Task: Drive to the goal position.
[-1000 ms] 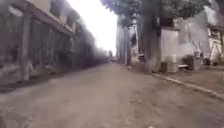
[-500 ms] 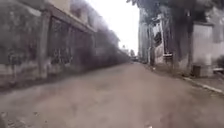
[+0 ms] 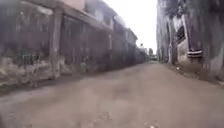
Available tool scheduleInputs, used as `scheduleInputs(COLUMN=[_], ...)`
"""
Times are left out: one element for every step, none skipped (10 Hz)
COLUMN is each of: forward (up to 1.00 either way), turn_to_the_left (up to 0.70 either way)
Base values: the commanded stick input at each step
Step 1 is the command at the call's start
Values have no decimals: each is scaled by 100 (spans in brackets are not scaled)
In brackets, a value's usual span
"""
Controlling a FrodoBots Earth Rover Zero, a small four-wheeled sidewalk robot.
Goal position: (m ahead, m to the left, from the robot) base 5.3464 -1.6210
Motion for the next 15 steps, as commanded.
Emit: scheduleInputs(forward=[100, 100, 100, 100, 100, 100, 100, 100, 100, 100, 100, 100, 100, 100, 100], turn_to_the_left=[-27, -27, -27, -27, -27, -27, 0, 0, 0, -27, -18, 0, 0, 0, 0])
